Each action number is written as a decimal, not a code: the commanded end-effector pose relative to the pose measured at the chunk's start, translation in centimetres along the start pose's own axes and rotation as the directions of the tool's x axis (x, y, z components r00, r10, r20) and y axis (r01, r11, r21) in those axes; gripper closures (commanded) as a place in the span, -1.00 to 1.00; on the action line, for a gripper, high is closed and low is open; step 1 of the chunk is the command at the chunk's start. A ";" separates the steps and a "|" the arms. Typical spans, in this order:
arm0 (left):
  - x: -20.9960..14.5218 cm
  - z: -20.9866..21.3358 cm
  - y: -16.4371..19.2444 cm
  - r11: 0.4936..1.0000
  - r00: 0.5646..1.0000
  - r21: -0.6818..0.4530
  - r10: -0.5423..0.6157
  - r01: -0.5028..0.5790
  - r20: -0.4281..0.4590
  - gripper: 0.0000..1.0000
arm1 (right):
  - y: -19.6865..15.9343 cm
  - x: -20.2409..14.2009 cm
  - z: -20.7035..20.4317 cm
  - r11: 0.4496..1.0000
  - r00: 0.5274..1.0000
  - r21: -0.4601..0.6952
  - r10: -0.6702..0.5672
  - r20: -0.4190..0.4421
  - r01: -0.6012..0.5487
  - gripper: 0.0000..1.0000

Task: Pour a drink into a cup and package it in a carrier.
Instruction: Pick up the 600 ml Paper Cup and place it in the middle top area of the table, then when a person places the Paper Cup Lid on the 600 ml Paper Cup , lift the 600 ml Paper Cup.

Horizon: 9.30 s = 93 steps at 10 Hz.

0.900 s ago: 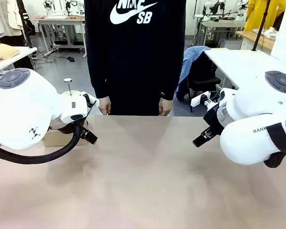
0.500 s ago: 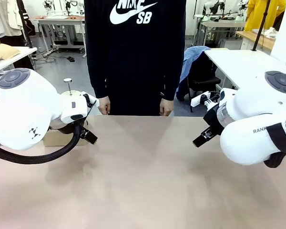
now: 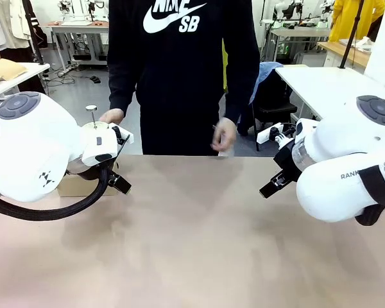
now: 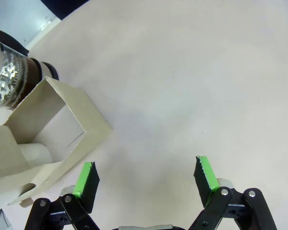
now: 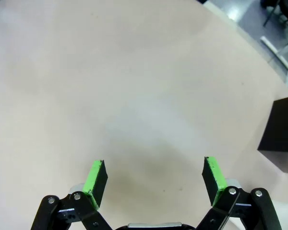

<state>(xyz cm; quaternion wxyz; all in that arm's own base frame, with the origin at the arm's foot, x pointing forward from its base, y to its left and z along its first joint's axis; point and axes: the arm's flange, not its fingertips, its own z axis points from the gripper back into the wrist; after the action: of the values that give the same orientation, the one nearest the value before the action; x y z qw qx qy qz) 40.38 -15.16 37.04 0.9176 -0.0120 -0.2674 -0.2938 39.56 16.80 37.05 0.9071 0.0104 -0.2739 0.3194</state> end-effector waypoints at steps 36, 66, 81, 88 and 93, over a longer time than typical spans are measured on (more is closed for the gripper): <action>0.0 0.0 0.0 1.000 1.000 0.000 -0.001 0.001 0.000 -1.00 | -30.5 -26.0 -5.3 0.821 0.504 0.433 -0.214 0.837 -0.371 -1.00; 0.0 0.0 0.0 1.000 1.000 0.000 -0.001 0.001 0.000 -1.00 | -14.6 -2.4 -0.3 0.812 0.466 0.451 -0.257 0.847 -0.371 -0.61; 0.0 0.0 0.0 1.000 1.000 0.000 -0.001 0.001 0.000 -1.00 | -8.3 9.2 -18.1 0.861 0.459 0.392 -0.219 0.861 -0.324 -0.61; 0.0 0.0 0.0 1.000 1.000 0.000 -0.001 0.001 0.000 -1.00 | -8.3 9.2 -18.1 0.861 0.459 0.392 -0.219 0.861 -0.324 -0.61; 0.0 0.0 0.0 1.000 1.000 0.000 -0.001 0.001 0.000 -1.00 | -8.3 9.2 -18.1 0.861 0.459 0.392 -0.219 0.861 -0.324 -0.61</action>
<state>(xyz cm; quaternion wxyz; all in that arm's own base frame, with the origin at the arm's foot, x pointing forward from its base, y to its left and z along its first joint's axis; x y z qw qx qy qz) 40.41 -15.13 37.02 0.9178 -0.0111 -0.2672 -0.2935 59.20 18.83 27.45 0.5851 0.4032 -0.6040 0.3610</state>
